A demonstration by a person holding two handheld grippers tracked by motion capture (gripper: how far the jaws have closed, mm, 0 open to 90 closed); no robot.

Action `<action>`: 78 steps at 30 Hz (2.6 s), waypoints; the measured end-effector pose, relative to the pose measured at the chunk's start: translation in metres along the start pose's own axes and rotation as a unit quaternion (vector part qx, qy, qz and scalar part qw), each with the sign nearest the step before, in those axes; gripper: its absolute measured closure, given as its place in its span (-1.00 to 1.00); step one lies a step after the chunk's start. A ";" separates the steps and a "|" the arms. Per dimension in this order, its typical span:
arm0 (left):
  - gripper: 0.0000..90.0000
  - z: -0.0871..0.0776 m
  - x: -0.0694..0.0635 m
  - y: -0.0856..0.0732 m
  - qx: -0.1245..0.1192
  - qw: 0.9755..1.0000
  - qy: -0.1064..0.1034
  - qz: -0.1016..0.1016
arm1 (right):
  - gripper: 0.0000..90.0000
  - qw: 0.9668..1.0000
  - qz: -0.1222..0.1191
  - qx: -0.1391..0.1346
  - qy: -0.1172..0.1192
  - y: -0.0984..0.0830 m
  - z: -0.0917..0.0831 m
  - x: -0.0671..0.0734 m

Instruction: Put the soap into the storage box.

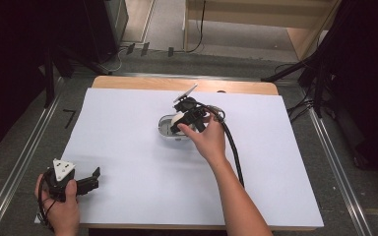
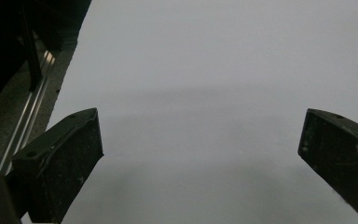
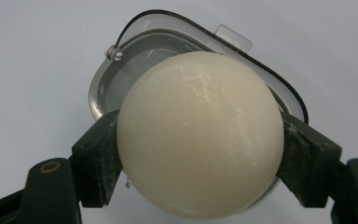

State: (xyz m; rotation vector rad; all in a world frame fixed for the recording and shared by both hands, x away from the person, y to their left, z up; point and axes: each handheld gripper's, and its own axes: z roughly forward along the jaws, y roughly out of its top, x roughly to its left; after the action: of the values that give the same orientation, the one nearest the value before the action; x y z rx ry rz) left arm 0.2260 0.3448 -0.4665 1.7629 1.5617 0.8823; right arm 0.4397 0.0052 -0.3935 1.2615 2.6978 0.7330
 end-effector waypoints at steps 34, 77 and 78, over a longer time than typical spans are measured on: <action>-1.00 0.000 0.001 0.000 -0.001 1.000 -0.001 -0.004 | -0.45 1.000 0.024 0.012 0.002 0.010 0.016 -0.002; -1.00 0.000 0.001 0.000 0.002 1.000 -0.002 -0.005 | -0.55 0.998 0.052 0.013 0.022 0.002 0.016 -0.005; -1.00 0.000 0.001 0.000 0.001 1.000 -0.002 -0.005 | -0.57 0.998 0.053 0.011 0.022 0.002 0.015 -0.005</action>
State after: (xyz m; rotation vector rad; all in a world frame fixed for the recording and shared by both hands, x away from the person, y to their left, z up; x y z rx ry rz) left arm 0.2266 0.3456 -0.4666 1.7559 1.5689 0.8725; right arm 0.4484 0.0083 -0.4061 1.4212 2.6986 0.7525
